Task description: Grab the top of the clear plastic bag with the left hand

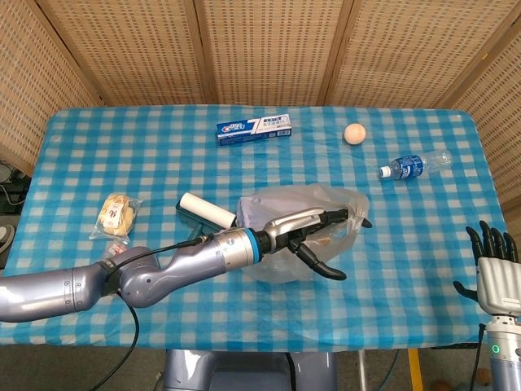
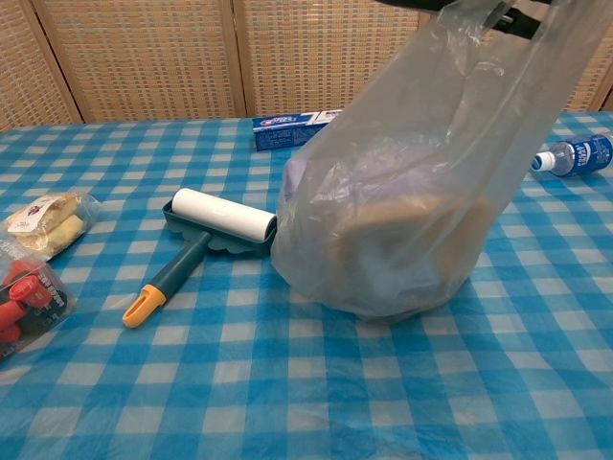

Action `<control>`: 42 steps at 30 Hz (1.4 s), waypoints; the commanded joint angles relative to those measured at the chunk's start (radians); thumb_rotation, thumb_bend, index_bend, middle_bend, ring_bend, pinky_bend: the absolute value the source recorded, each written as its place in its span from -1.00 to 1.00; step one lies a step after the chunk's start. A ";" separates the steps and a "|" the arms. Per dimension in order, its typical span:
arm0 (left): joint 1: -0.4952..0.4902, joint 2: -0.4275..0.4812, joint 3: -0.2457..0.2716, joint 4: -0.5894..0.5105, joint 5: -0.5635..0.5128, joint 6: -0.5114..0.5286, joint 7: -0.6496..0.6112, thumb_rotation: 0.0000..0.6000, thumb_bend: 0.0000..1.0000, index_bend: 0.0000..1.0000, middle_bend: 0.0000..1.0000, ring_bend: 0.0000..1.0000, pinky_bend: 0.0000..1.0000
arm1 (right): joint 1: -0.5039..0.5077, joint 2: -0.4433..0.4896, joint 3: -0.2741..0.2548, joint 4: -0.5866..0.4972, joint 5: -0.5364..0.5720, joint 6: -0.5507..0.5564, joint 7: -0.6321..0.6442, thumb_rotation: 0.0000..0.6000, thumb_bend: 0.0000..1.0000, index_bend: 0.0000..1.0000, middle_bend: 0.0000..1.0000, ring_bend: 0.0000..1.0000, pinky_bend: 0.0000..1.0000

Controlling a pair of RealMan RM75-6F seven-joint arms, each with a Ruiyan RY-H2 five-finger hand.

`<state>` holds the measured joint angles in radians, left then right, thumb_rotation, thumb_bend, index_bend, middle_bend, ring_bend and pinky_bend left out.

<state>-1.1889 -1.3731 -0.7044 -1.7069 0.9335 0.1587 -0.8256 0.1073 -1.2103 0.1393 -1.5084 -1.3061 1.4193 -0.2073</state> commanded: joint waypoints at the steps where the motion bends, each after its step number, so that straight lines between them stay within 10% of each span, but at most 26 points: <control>1: -0.037 -0.014 0.016 0.037 -0.032 -0.008 0.005 0.71 -0.98 -0.68 -0.96 -0.94 -1.00 | 0.000 0.000 -0.001 -0.001 -0.002 0.001 -0.001 1.00 -1.00 -0.75 -1.00 -1.00 -1.00; 13: -0.124 -0.060 0.040 0.114 -0.141 -0.005 -0.001 0.71 -1.00 -0.70 -0.96 -0.94 -1.00 | 0.003 0.001 0.000 0.000 0.003 -0.004 0.002 1.00 -1.00 -0.75 -1.00 -1.00 -1.00; 28: -0.135 -0.186 -0.061 0.196 -0.215 -0.024 -0.049 0.71 -1.00 -0.73 -0.91 -0.91 -1.00 | 0.006 0.002 0.000 -0.002 0.008 -0.008 0.002 1.00 -1.00 -0.74 -1.00 -1.00 -1.00; 42: -0.105 -0.223 -0.066 0.187 -0.282 0.109 -0.054 0.73 -1.00 -0.01 0.07 -0.14 -0.60 | 0.005 -0.002 -0.003 -0.002 0.004 -0.003 -0.005 1.00 -1.00 -0.75 -1.00 -1.00 -1.00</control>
<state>-1.2946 -1.5971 -0.7752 -1.5165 0.6594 0.2574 -0.8813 0.1119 -1.2123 0.1359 -1.5101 -1.3016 1.4161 -0.2119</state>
